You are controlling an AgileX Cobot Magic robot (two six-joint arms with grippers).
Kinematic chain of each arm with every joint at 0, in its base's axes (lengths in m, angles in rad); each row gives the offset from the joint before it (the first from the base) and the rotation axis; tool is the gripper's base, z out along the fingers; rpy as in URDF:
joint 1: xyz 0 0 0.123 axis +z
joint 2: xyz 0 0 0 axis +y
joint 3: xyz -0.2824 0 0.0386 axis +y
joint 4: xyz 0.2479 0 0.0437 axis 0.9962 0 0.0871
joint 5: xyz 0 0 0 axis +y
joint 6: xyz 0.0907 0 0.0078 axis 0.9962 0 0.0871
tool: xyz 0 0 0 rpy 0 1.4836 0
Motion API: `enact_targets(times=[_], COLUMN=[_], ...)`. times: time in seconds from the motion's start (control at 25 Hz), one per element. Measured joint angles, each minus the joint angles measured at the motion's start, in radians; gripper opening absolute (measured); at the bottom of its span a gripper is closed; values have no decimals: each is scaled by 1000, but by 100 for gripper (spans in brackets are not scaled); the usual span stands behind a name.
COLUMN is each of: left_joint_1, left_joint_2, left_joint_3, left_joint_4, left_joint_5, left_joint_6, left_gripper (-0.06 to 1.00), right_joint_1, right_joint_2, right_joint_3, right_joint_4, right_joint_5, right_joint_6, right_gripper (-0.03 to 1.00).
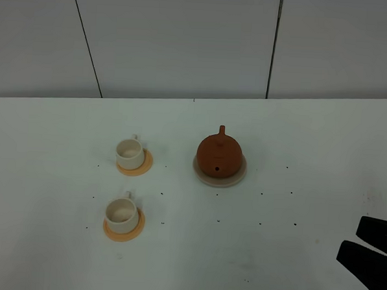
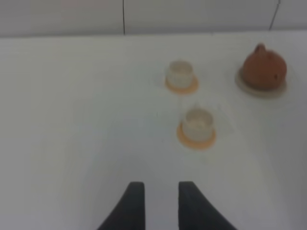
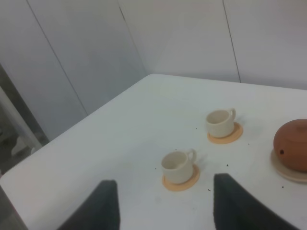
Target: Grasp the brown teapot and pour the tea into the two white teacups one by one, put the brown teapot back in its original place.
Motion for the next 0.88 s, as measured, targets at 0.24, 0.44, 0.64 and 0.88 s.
enact_targets(times=[0.24,0.44,0.64,0.88], left_joint_1=[0,0,0,0], left_joint_2=[-33,-33,-35,-36], left_joint_3=[141,150,150,150], left_joint_4=[-12,-6,-6,-7], left_joint_5=[-34,-25,-25,-25], left_joint_6=[-1,0,1,1], left_gripper=[24,24,24,24], right_joint_1=[0,0,0,0], right_joint_2=[0,0,0,0], right_joint_3=[0,0,0,0], right_joint_4=[-2,-2,15,94], right_joint_5=[16,19,20,9], right_joint_6=[1,7,34,53], right_gripper=[43,43,43,43])
